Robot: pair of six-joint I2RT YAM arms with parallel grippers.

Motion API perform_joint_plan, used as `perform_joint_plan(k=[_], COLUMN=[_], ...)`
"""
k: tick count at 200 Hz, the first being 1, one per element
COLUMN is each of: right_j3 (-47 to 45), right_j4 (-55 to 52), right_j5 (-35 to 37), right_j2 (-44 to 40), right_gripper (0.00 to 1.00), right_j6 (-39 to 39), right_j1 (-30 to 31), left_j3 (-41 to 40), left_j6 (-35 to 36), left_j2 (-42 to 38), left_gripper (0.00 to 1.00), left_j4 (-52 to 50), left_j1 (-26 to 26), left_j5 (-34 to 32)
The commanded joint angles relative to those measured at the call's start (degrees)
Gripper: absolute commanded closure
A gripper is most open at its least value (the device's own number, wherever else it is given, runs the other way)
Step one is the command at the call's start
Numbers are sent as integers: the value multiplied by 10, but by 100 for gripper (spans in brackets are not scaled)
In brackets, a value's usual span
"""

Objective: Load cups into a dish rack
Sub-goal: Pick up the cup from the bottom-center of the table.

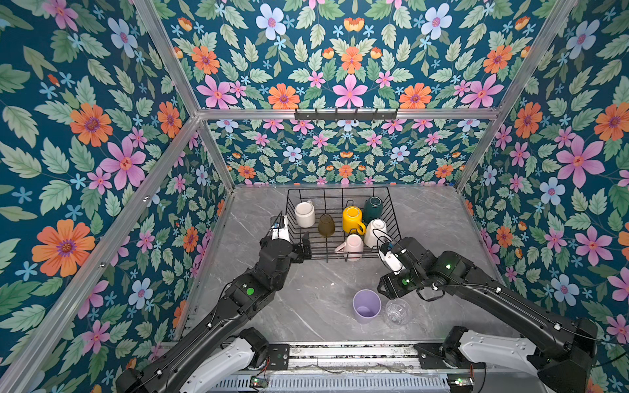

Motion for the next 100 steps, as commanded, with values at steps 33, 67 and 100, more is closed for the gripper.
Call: perform_joint_plan(k=[33, 67, 100], right_j3=[-1, 8, 11], right_j4=[15, 15, 20], right_j5=[12, 36, 52], right_j2=[36, 74, 99], right_gripper=[40, 47, 54], right_j6=[32, 38, 44], right_j1=[34, 60, 68], left_j3=[-6, -14, -19], left_j6=[18, 20, 19], left_j2=[-5, -14, -21], left_gripper=[1, 1, 1], left_j4=[41, 49, 51], left_j1=[25, 44, 57], left_j5=[-22, -21, -22])
